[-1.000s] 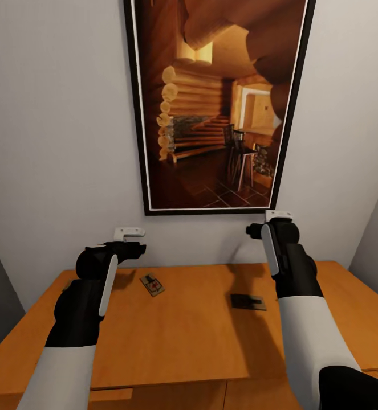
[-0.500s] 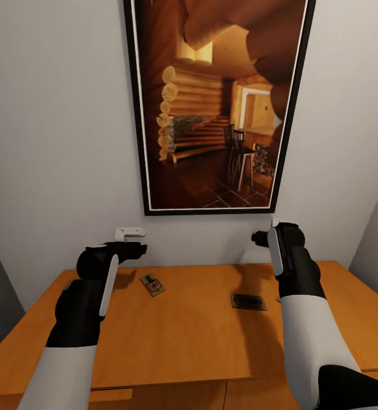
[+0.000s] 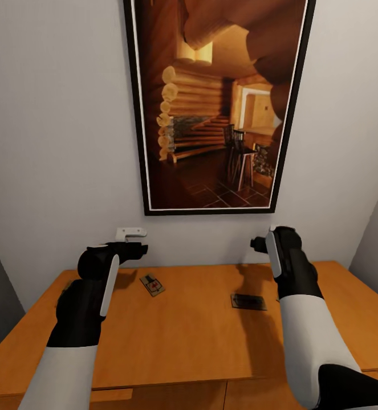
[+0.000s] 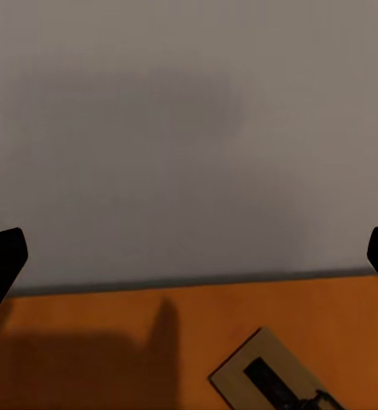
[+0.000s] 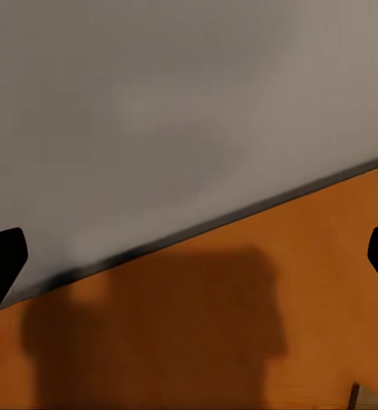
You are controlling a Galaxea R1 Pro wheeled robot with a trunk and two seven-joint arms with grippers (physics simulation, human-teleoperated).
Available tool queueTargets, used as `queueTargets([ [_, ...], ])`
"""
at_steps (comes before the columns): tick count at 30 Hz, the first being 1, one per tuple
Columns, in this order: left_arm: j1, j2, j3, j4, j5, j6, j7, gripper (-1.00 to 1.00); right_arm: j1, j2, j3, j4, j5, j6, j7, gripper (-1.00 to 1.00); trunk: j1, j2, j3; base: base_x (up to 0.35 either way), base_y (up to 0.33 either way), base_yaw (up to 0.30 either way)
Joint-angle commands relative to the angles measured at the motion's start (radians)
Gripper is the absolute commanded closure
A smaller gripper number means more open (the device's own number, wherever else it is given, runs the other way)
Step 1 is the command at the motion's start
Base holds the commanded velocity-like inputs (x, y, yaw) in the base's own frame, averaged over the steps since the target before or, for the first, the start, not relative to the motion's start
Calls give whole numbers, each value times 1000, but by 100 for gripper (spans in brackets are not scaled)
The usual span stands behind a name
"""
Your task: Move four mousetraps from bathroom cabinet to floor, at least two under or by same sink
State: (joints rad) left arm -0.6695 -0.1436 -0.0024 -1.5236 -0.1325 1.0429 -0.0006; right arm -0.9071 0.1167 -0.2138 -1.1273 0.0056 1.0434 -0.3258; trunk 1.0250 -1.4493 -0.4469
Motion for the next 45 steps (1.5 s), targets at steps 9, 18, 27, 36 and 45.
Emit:
queueTargets([
  [9,-1,-1,1,11,-1,4,-1,-100,-1,-10,-7,117,3,4,-5,-100,0,-1,-1,0,0,0],
  [18,-1,-2,0,13,0,4,-1,-100,-1,-12,-8,137,4,4,-5,-100,0,-1,-1,0,0,0],
  [27,-1,-3,-1,14,0,4,-1,-100,-1,-12,-9,142,5,4,-5,-100,0,-1,-1,0,0,0],
  [36,-1,-4,-1,14,1,4,-1,-100,-1,-12,-9,142,5,4,-5,-100,0,-1,-1,0,0,0],
  [45,-1,-4,-1,14,1,4,-1,-100,-1,-13,-9,141,5,4,-5,-100,0,-1,-1,-79,0,0],
])
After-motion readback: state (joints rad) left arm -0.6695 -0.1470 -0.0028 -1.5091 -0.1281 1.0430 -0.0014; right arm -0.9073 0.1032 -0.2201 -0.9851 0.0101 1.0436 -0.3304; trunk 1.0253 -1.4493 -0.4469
